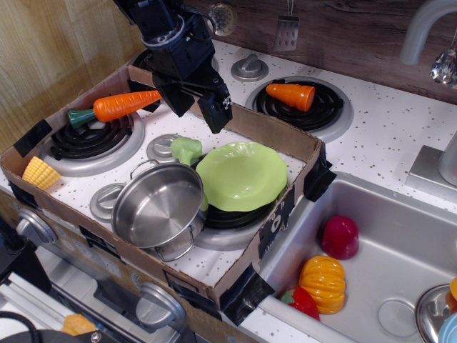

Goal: Put carrot on plate

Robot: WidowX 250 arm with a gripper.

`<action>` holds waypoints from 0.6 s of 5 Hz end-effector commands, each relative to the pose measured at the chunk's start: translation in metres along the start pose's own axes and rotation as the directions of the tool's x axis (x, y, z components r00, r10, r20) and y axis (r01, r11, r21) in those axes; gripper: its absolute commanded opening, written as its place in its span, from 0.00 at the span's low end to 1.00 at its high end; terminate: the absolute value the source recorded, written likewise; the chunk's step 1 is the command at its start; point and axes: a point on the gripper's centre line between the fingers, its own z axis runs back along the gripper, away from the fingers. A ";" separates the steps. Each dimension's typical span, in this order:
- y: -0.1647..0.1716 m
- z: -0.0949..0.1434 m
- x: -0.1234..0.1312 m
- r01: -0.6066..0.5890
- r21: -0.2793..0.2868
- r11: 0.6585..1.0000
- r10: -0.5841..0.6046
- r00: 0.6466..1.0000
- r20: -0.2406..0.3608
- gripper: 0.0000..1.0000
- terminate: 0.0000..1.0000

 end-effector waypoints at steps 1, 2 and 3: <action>0.000 0.000 0.000 0.000 0.000 1.000 0.000 1.000 0.000 1.00 0.00; 0.046 0.013 0.006 0.037 0.072 0.997 -0.036 0.999 -0.014 1.00 0.00; 0.092 0.025 0.016 0.069 0.078 0.995 -0.066 0.997 -0.037 1.00 0.00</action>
